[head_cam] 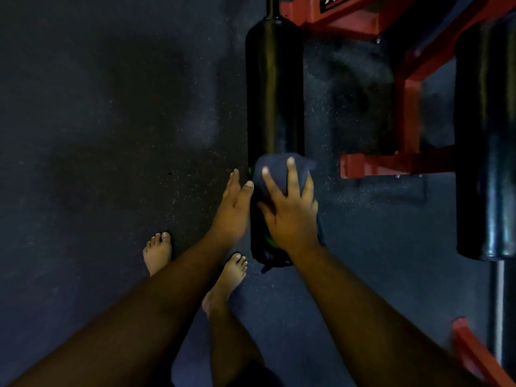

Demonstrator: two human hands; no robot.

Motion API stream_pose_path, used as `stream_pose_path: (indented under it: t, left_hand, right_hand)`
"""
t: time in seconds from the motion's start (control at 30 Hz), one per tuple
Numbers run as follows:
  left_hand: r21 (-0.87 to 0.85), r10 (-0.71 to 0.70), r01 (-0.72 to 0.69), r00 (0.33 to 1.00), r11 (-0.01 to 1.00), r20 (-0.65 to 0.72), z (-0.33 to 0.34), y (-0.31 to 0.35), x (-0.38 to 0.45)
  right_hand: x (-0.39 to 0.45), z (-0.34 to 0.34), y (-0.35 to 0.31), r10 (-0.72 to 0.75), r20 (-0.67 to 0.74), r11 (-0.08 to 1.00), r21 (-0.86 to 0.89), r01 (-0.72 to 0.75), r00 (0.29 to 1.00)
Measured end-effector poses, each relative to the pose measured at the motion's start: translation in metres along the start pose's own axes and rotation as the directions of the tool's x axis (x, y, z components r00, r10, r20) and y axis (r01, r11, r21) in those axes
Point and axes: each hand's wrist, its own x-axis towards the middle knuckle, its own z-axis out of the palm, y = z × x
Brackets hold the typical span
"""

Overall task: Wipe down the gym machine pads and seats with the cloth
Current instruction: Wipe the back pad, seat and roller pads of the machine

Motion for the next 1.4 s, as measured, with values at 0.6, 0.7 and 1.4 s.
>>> stream_pose_path:
  t: [0.6,0.7,1.4]
  left_hand:
    - [-0.044,-0.014,0.019,0.993,0.999,0.118,-0.025,0.092,-0.264]
    - [-0.151,0.073,-0.048,0.984,0.987,0.161,-0.037,0.128,-0.31]
    - [0.09,0.297,-0.454,0.707,0.886,0.642,0.053,0.231,-0.485]
  right_hand:
    - [-0.175,-0.171,-0.066,-0.01,0.023,0.762,0.648,-0.007,1.0]
    - [-0.209,-0.232,-0.093,-0.125,-0.024,0.694,0.713,0.105,0.992]
    - [-0.441,-0.379,-0.08,0.644,-0.1,-0.127,0.964,0.235,0.758]
